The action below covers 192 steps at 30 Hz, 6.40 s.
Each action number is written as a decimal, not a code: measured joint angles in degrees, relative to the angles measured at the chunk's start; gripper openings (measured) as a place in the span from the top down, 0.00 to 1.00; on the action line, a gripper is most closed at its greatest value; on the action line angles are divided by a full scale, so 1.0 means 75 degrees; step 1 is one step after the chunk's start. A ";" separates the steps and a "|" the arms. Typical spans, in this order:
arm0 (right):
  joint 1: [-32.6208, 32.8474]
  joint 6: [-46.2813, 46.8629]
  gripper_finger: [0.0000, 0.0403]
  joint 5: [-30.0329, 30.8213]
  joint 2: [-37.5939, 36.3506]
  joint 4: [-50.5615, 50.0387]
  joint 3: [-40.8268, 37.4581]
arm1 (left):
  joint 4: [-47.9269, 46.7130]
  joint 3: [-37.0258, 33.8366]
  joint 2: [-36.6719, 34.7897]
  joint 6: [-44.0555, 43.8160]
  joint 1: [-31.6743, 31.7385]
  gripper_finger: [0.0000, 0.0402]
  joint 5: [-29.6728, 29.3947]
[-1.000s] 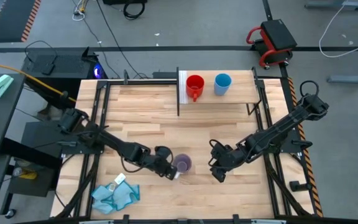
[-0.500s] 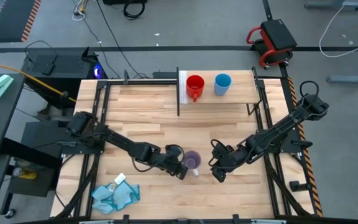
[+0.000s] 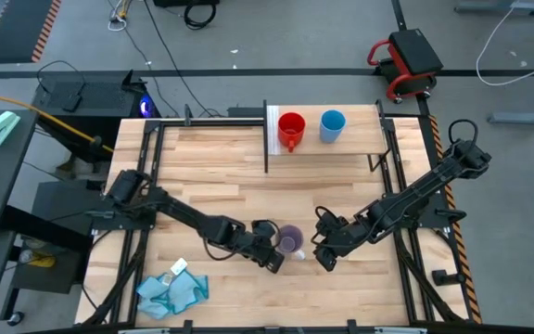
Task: Stack small to large cups/mugs on shelf
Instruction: Put the purple mug on the shelf
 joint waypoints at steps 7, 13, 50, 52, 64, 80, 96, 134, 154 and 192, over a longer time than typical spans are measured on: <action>-0.0050 -0.0243 0.74 -0.0036 0.0008 -0.0003 0.0000 | 0.0049 0.0000 0.0000 0.0050 0.0278 0.94 -0.0099; -0.0155 -0.0394 0.74 -0.0076 0.0008 0.0097 -0.0144 | 0.0054 0.0000 0.0000 0.0201 0.0408 0.93 -0.0104; -0.2131 -0.2418 0.73 -0.0635 0.0487 -0.2306 0.1526 | -0.1813 -0.0015 -0.0384 -0.0700 -0.0843 0.94 0.0301; -0.2124 -0.2549 0.73 -0.0660 0.0699 -0.2306 0.1602 | -0.2031 -0.0012 -0.0456 -0.0981 -0.1019 0.95 0.0265; -0.2314 -0.3516 0.73 -0.0327 0.2105 -0.3118 0.2987 | -0.2201 -0.0012 -0.0504 -0.1658 -0.1373 0.94 -0.0249; -0.2311 -0.3777 0.74 -0.0377 0.2768 -0.3605 0.3230 | -0.2232 -0.0009 -0.0498 -0.1609 -0.1385 0.95 -0.0255; -0.2317 -0.3737 0.84 -0.0647 0.2861 -0.3689 0.3227 | -0.2219 -0.0009 -0.0493 -0.1530 -0.1385 0.97 -0.0255; -0.4903 -0.3943 0.97 -0.0112 -0.0517 -0.8359 0.6054 | -0.2117 -0.0003 -0.0493 -0.1206 -0.1382 0.97 -0.0375; -0.9427 -0.6683 0.97 -0.0521 -0.0932 -0.8364 0.6048 | -0.2099 -0.0003 -0.0493 -0.1204 -0.1379 0.96 -0.0372; -1.1363 -0.8022 0.97 -0.0502 -0.0343 -0.8356 0.5034 | -0.2047 -0.0006 -0.0493 -0.1008 -0.0916 0.96 -0.0389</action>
